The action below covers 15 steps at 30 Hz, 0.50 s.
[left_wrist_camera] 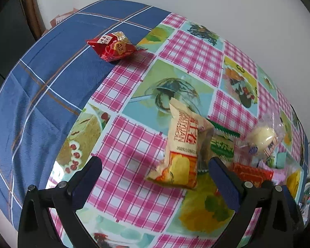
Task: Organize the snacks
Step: 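Grasp the Daliyuan Swiss roll bag with the left tool while the right grasps the clear-bagged steamed bun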
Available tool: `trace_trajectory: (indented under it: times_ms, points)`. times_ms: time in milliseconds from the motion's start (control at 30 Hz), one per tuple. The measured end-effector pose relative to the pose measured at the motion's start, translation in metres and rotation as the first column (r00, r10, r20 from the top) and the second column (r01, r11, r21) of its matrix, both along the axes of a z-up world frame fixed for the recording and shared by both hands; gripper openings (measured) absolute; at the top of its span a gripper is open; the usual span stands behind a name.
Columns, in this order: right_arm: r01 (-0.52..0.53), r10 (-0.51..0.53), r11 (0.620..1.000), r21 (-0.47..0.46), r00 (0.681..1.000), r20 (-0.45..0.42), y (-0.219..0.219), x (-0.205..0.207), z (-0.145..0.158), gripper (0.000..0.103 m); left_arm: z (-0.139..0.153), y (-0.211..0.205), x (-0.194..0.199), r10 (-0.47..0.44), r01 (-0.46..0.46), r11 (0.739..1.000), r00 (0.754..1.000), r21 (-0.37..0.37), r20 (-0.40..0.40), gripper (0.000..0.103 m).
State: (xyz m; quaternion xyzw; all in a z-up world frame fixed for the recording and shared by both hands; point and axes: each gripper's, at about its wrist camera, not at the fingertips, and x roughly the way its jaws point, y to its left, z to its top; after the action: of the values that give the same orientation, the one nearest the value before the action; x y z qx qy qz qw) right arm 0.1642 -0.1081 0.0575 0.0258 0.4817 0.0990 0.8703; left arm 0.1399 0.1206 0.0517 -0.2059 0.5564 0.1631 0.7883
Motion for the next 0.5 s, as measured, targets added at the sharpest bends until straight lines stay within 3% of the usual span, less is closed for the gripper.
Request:
trace_trajectory:
  times_ms: [300,500]
  points:
    - [0.057,-0.059,0.996,0.065,0.998,0.029,-0.002,0.036,-0.007,0.102,-0.009,0.006,0.016,0.010,-0.009,0.999,1.000,-0.034,0.012,0.102]
    - [0.070,-0.072,0.992,0.102,0.997,0.017,0.004,0.050,-0.023,0.095,-0.014,0.007,0.024,0.021,-0.021,0.999,1.000,-0.034,0.010,0.101]
